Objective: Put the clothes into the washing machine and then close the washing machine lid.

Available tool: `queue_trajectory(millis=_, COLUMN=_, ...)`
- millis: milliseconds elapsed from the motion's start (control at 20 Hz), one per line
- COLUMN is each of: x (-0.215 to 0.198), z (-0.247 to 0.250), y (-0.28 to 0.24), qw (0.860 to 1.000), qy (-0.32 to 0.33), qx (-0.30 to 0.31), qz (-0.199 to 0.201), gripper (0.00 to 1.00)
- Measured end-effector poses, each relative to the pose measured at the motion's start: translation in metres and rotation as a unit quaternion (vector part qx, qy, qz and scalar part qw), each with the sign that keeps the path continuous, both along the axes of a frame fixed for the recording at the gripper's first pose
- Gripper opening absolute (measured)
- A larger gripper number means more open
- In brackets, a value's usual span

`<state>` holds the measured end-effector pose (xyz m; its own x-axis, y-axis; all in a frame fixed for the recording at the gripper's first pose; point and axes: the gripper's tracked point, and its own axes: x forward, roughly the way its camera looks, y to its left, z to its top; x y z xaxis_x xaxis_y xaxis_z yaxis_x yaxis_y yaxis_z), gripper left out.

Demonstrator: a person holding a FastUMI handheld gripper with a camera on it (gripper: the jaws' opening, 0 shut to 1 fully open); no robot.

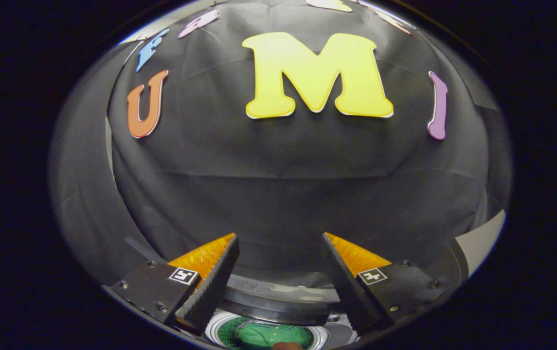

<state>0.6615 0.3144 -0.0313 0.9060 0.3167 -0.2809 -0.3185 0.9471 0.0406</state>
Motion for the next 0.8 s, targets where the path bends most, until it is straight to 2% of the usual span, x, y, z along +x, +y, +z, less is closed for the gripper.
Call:
queue_trajectory(millis=500, x=0.002, z=-0.003, y=0.000, qw=1.000, qy=-0.008, qx=0.002, qz=0.015, gripper=1.00)
queue_trajectory(millis=800, x=0.001, z=-0.014, y=-0.005, qw=0.995, qy=0.095, qx=0.006, qz=0.002, gripper=1.00)
